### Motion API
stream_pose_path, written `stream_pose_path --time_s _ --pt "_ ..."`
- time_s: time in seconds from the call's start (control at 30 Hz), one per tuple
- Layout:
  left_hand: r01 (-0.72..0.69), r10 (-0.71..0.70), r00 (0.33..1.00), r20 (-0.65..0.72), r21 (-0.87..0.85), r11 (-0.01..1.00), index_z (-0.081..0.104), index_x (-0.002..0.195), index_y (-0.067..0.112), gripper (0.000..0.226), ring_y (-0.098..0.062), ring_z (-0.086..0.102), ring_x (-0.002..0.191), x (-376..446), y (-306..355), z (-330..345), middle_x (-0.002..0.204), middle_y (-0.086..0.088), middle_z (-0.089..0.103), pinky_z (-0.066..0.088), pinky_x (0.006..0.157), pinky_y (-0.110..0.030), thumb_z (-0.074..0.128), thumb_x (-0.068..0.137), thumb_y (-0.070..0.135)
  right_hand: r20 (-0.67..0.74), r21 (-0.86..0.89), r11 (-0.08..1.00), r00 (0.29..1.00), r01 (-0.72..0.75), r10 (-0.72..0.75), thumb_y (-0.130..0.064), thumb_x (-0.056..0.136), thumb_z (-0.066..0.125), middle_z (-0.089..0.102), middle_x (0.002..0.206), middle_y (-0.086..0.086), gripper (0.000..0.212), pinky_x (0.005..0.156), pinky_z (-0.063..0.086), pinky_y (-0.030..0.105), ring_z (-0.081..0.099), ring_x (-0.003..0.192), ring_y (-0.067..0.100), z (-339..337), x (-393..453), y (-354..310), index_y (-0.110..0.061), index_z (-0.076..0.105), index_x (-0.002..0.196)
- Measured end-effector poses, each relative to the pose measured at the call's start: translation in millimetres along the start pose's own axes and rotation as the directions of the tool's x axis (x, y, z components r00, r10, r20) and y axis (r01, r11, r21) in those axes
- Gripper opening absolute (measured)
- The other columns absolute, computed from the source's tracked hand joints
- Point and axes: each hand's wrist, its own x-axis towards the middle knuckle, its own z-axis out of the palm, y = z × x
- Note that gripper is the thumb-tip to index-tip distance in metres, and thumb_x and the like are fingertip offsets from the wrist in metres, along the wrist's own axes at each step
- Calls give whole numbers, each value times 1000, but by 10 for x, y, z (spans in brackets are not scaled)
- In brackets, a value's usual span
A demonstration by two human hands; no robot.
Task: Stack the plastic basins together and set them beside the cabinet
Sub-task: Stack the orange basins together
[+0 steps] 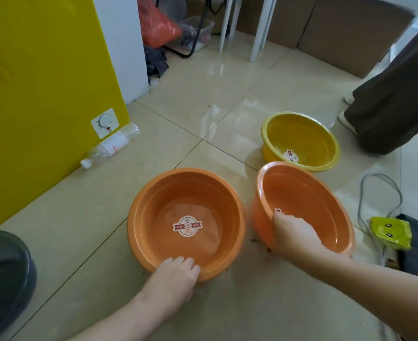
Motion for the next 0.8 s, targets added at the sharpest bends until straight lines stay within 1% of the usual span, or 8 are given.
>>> stream_pose_path --time_s 0.07,0.13,0.23,0.37,0.43,0.57,0.7,0.8 --pt "104 -102 994 26 -136 985 65 109 19 40 -25 63 96 -17 -27 -43 105 -3 66 48 83 -39 54 90 53 -73 -41 997 995 72 -75 -21 90 59 64 94 5 27 60 45 30 65 74 26 -284 -221 -103 -10 52 113" --pt "215 -265 962 -66 -415 884 64 115 24 45 -20 63 103 -48 -137 -183 109 3 67 49 89 -36 38 95 55 -109 -104 981 978 164 -175 -21 94 54 52 75 -7 9 51 36 21 56 59 15 -474 -468 -319 -19 46 96" --pt "224 -578 811 -86 -868 444 69 101 24 37 -17 68 87 -34 -455 -507 97 -1 74 55 77 -40 42 97 49 -96 -92 950 947 300 -308 -14 94 51 54 76 -9 16 56 52 26 62 63 13 -613 -696 -692 -24 39 89" --pt "36 -698 703 137 -987 -157 67 104 15 39 -18 69 66 -37 -820 -1005 89 -11 72 57 56 -30 44 101 46 -29 -153 863 871 482 -491 -3 89 49 62 99 4 19 59 45 38 67 86 29 -555 -696 -1181 -16 42 102" --pt "84 -689 705 167 -985 -152 68 107 15 46 -19 72 71 -117 -927 -1041 84 -4 73 60 57 -31 52 94 56 11 -214 800 820 561 -572 -1 90 50 62 102 10 21 56 36 38 65 87 33 -442 -646 -1409 -9 45 108" --pt "242 -814 566 129 -970 15 68 97 22 22 -29 76 80 -306 -1100 -722 83 -2 79 62 76 -55 67 87 41 94 -285 691 736 665 -670 -4 88 61 62 92 11 20 41 24 32 64 76 30 -140 -527 -1671 -7 48 103" --pt "376 -864 485 136 -924 65 66 91 17 6 -29 75 69 -401 -1147 -461 71 -3 78 63 70 -54 68 90 23 92 -321 576 631 751 -771 -10 85 68 64 86 11 23 41 29 32 63 66 28 184 -366 -1675 -6 50 100" --pt "435 -863 471 182 -899 48 62 87 20 7 -29 75 68 -426 -1113 -325 70 -4 78 63 70 -52 67 92 22 -7 -225 520 532 824 -847 -44 95 54 66 87 11 36 50 44 36 62 68 32 160 -321 -1583 -8 53 103"
